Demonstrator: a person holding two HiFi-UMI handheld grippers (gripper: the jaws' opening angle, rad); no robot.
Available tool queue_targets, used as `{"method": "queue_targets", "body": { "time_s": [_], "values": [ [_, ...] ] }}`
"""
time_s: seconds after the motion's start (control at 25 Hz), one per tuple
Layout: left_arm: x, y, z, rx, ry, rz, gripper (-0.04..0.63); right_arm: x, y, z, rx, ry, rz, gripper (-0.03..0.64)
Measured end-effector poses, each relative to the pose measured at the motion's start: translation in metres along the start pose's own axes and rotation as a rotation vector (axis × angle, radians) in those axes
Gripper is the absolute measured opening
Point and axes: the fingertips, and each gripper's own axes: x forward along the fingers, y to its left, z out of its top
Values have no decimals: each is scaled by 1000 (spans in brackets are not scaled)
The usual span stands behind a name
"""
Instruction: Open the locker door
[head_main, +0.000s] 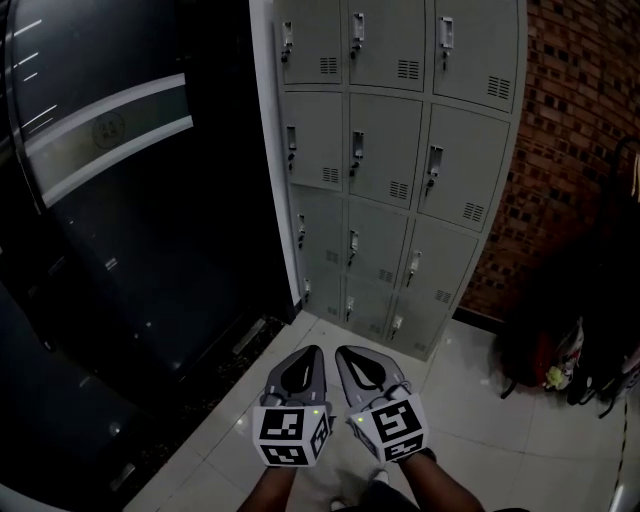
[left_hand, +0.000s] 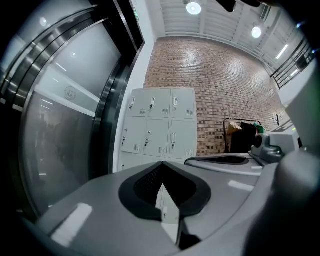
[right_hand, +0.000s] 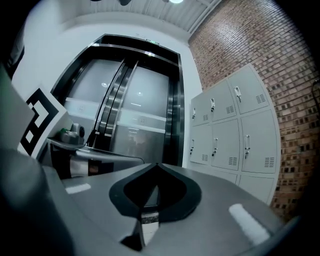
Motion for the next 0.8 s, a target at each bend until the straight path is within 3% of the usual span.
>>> {"method": "queue_targets", "body": {
  "time_s": [0.32,0.8],
  "values": [
    [60,32,-10,11,20,33,5,61,-32,-15,33,-20,23,0],
    [211,79,5,23,43,99,5,180,-146,-16,72,-44,89,0]
  ]
}}
